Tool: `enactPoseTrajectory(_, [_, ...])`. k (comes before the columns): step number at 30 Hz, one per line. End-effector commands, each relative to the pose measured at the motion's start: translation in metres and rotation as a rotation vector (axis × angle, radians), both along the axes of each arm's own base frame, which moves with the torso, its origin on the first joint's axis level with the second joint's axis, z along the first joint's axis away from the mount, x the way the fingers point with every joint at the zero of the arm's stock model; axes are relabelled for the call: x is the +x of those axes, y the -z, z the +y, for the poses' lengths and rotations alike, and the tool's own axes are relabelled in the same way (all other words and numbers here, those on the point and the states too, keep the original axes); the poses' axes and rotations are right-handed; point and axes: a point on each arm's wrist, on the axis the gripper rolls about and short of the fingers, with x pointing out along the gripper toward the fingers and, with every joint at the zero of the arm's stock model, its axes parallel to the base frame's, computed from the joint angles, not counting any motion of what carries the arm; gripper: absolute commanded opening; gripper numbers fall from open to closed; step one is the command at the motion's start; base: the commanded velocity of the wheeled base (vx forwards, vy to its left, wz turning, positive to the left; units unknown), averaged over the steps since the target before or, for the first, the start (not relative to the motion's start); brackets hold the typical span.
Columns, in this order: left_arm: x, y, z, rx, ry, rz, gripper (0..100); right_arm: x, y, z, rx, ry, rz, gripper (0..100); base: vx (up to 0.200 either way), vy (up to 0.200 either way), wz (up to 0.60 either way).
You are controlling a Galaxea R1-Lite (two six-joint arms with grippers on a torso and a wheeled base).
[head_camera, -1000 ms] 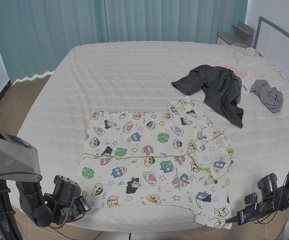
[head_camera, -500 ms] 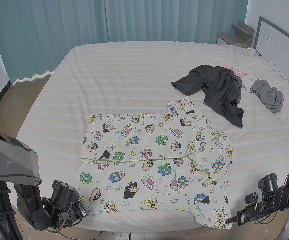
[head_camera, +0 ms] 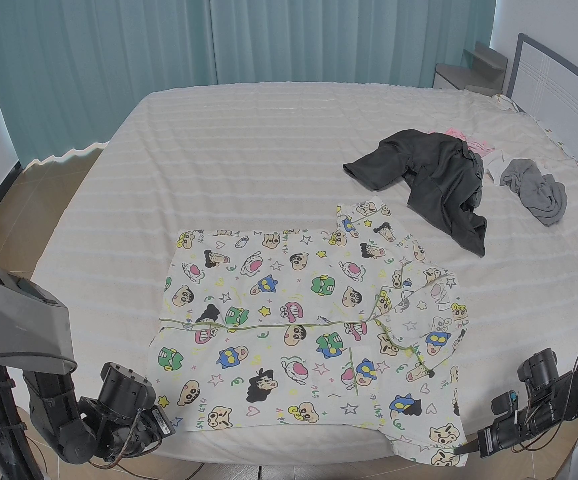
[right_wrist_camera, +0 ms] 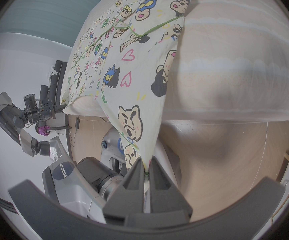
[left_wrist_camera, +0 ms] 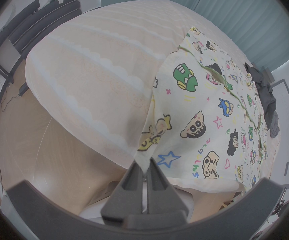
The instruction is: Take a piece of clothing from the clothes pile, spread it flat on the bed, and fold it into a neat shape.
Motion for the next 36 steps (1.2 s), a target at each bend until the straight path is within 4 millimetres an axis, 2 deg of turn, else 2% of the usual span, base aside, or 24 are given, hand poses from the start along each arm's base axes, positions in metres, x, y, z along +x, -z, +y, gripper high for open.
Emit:
enactPoseTrajectory(1, [-0.006,-0.01,0.002,-0.016,0.003,-0.031,0,-0.009,-0.007,0.0,0.007,-0.011,0.002,0,0.0,0.0,0.0])
enactPoseTrajectory(12, [-0.007,-0.011,0.002,-0.016,0.003,-0.031,0,-0.009,-0.009,-0.002,0.012,-0.01,-0.008,0,0.0,0.0,0.0])
enactPoseTrajectory(17, [-0.002,-0.014,0.001,-0.022,0.001,-0.06,0,-0.008,-0.018,-0.003,0.07,-0.014,-0.072,0,0.0,0.0,0.0])
enactPoseTrajectory(25, [0.015,-0.032,-0.004,-0.069,-0.013,-0.175,0,0.002,-0.032,-0.01,0.108,0.026,-0.221,0,0.0,0.0,0.0])
enactPoseTrajectory(36, [0.056,-0.053,-0.003,-0.092,-0.076,-0.257,0,0.025,-0.048,-0.012,0.195,0.123,-0.414,0,0.0,0.0,0.0])
